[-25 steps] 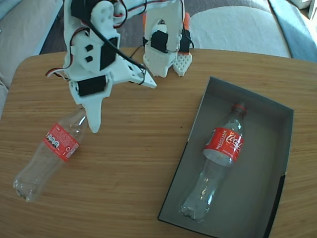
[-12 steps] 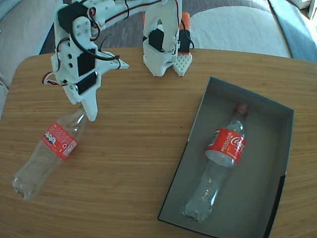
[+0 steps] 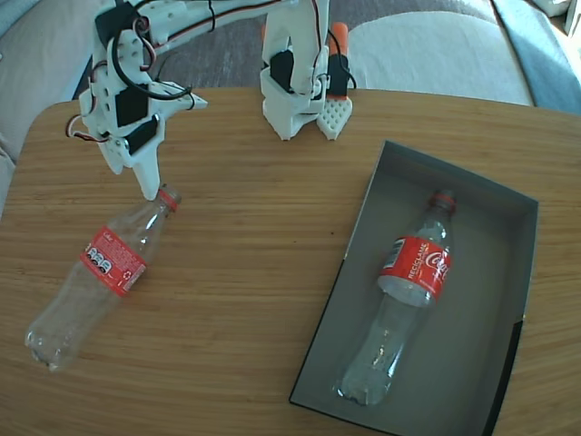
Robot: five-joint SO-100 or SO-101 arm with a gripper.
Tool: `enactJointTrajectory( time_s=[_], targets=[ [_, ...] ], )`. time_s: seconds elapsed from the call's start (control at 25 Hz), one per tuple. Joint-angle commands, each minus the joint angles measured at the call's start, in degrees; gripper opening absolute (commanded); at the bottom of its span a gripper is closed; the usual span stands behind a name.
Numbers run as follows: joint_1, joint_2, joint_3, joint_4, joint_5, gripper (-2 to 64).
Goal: Grasp the bottles and put them in the box.
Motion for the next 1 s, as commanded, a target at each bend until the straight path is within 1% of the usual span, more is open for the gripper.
enactJointTrajectory(
  time_s=[0.0,0.16,0.24,0.52,0.76,0.88,0.96],
  targets=[
    [0.2,0.5,0.4,-0.9,-0.5,26.3],
    [0.0,1.0,5.4,-6.3,-0.4,26.3],
    [-0.4,1.5,7.2,-8.1,-0.2,26.3],
    [-2.0,0.6,8.8,-8.9,0.4,26.7],
    [-2.4,0.6,13.1,-15.2,0.4,27.2],
    [-2.1,0.6,14.5,-16.5,0.4,27.2],
    [-2.0,0.5,14.9,-16.5,0.4,27.8]
  ],
)
